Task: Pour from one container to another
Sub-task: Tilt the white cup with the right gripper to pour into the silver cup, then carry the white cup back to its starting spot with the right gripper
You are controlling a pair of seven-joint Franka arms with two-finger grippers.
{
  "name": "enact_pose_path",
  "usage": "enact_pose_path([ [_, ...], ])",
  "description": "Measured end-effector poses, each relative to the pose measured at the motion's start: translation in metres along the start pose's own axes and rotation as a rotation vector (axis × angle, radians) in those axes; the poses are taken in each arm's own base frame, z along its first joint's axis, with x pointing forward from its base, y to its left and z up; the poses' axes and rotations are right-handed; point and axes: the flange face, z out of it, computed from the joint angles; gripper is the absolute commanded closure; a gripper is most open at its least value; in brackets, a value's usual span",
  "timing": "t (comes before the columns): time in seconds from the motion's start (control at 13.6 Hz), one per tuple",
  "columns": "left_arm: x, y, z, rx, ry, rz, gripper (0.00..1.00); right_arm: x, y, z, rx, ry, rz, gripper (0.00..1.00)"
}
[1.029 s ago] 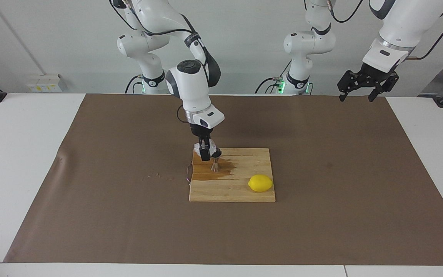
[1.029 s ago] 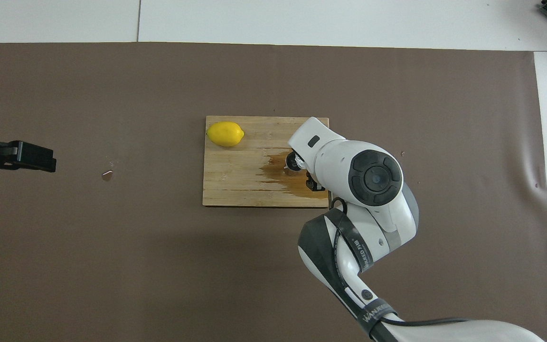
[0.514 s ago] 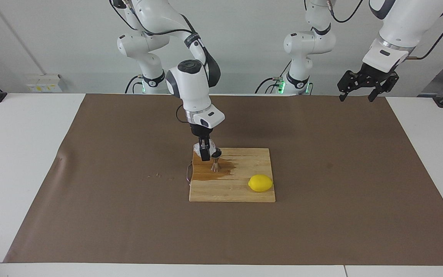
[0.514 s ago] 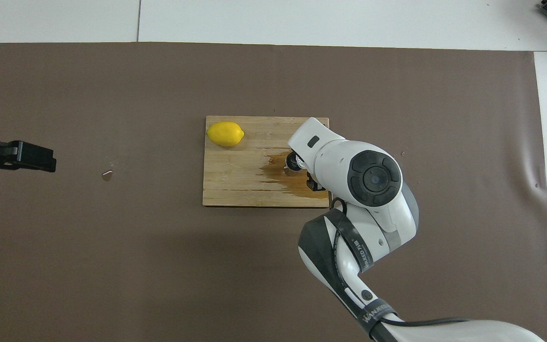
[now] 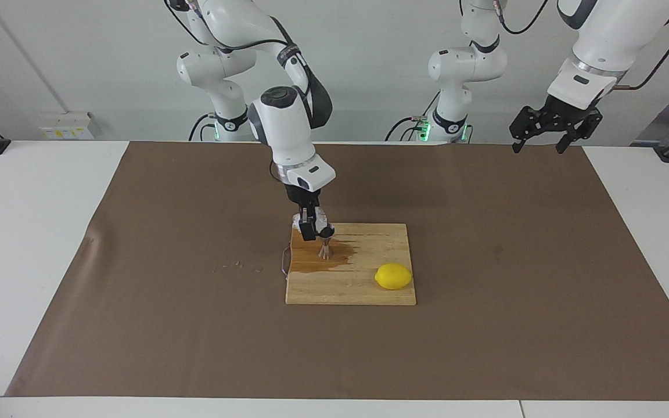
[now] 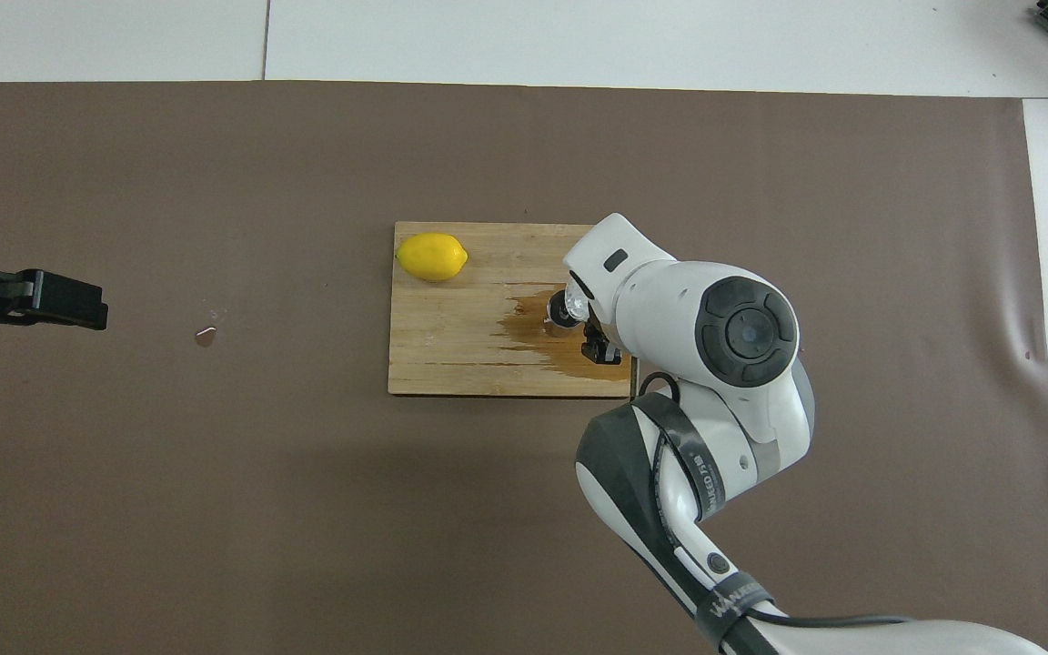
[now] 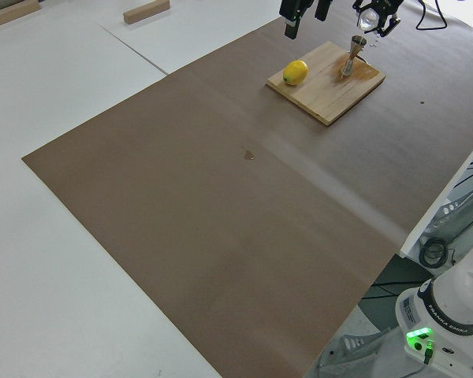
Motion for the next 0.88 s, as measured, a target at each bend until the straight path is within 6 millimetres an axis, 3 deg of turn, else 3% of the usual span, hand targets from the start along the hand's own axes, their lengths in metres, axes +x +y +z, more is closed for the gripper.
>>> enact_pose_path([
  [0.22, 0.0, 0.0, 0.0, 0.0, 0.0, 0.0, 0.0, -0.004, 0.001, -0.008, 0.039, 0.044, 0.066, 0.68],
  [0.37, 0.0, 0.0, 0.0, 0.0, 0.0, 0.0, 0.0, -0.018, 0.008, -0.013, 0.07, 0.093, 0.095, 0.68],
  [0.88, 0.0, 0.0, 0.0, 0.0, 0.0, 0.0, 0.0, -0.144, 0.042, -0.019, 0.228, 0.365, 0.217, 0.68],
])
